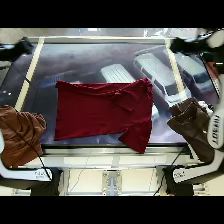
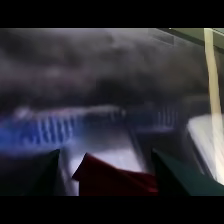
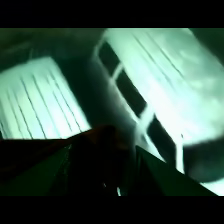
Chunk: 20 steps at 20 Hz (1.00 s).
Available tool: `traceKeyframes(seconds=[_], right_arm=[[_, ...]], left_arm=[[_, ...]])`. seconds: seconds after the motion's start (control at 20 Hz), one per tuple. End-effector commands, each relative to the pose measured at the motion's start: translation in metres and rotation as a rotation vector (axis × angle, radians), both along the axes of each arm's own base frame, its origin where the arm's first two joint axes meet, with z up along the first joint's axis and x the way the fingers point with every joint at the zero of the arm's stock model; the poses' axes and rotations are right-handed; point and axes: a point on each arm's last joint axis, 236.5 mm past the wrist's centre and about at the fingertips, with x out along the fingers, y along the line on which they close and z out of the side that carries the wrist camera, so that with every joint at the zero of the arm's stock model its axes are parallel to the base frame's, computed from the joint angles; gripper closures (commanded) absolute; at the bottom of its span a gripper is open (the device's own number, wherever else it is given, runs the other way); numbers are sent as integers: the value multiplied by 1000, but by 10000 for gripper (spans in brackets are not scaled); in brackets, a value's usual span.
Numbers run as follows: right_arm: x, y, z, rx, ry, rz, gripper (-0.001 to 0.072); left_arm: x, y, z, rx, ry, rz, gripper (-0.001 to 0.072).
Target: Fold the shirts.
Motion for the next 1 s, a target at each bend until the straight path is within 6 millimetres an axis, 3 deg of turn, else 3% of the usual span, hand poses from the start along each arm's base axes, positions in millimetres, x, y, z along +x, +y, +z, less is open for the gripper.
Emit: traceKeyframes(seconds=[0.0,0.1,0.15,0.3,0.5,0.6,0.7,0.95], right_arm=[[-96,-37,-1,-61,176,-9,267],[-123,-31,-28,-7,198,-13,266],[-132,-22,-46,37,197,-17,266],[-147,2,-104,173,163,-69,266],[-165,20,-153,273,249,-83,266],[-166,21,-154,274,249,-82,266],[-165,21,-153,274,245,-84,266],[-165,21,-154,273,246,-83,266]], left_arm=[[-92,29,-3,-37,107,82,67],[-148,25,-57,-107,196,158,67],[-171,13,-83,-165,217,184,67],[-230,-34,-152,-449,263,325,67],[-295,-97,-236,-707,432,451,67],[-314,-116,-264,-782,505,486,68],[-319,-126,-279,-840,529,504,68],[-319,-122,-297,-879,575,555,69]])
